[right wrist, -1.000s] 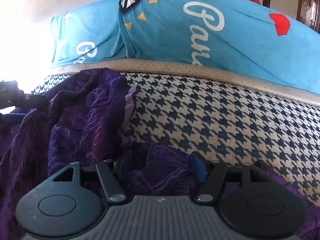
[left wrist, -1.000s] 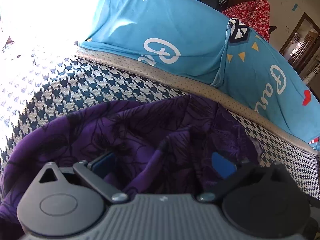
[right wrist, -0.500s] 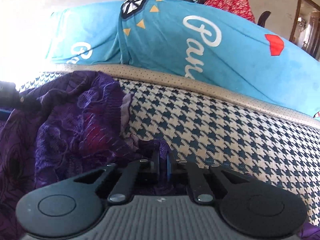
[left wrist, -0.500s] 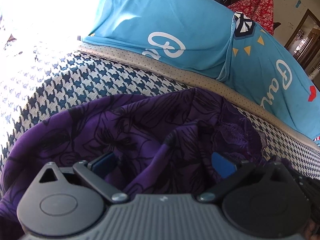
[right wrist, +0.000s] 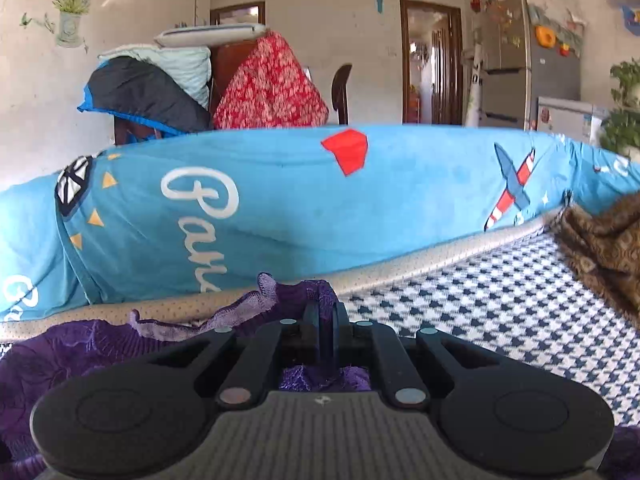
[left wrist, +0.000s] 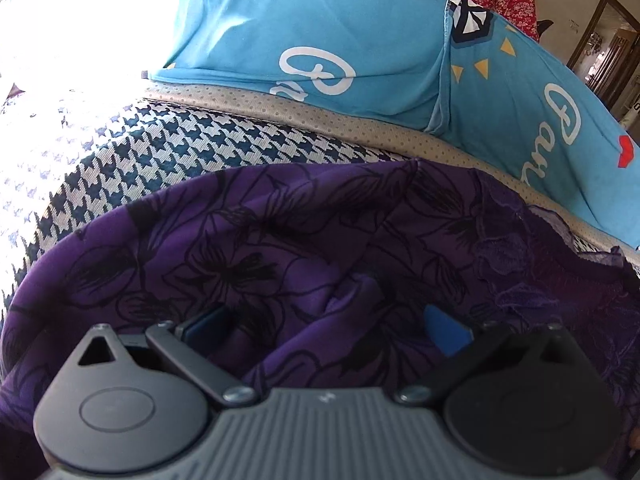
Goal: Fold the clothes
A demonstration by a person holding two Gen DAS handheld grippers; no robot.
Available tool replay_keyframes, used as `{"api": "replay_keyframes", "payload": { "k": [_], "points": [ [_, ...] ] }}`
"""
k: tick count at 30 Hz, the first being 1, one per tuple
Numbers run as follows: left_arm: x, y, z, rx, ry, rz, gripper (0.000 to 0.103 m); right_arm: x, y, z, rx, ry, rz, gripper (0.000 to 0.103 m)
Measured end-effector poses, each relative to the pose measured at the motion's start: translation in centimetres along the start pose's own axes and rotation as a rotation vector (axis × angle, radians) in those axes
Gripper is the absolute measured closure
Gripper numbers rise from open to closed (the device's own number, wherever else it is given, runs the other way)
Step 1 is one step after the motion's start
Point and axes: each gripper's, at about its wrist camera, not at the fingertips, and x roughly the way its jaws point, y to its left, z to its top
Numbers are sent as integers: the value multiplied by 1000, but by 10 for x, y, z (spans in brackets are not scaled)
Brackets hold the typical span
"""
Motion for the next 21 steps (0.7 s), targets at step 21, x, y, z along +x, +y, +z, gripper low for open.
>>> {"api": "replay_keyframes", "payload": {
  "k": [21],
  "points": [
    [5,1,-4,-8,21,40,0,0,16,8,-22,16,339,58]
  ]
}}
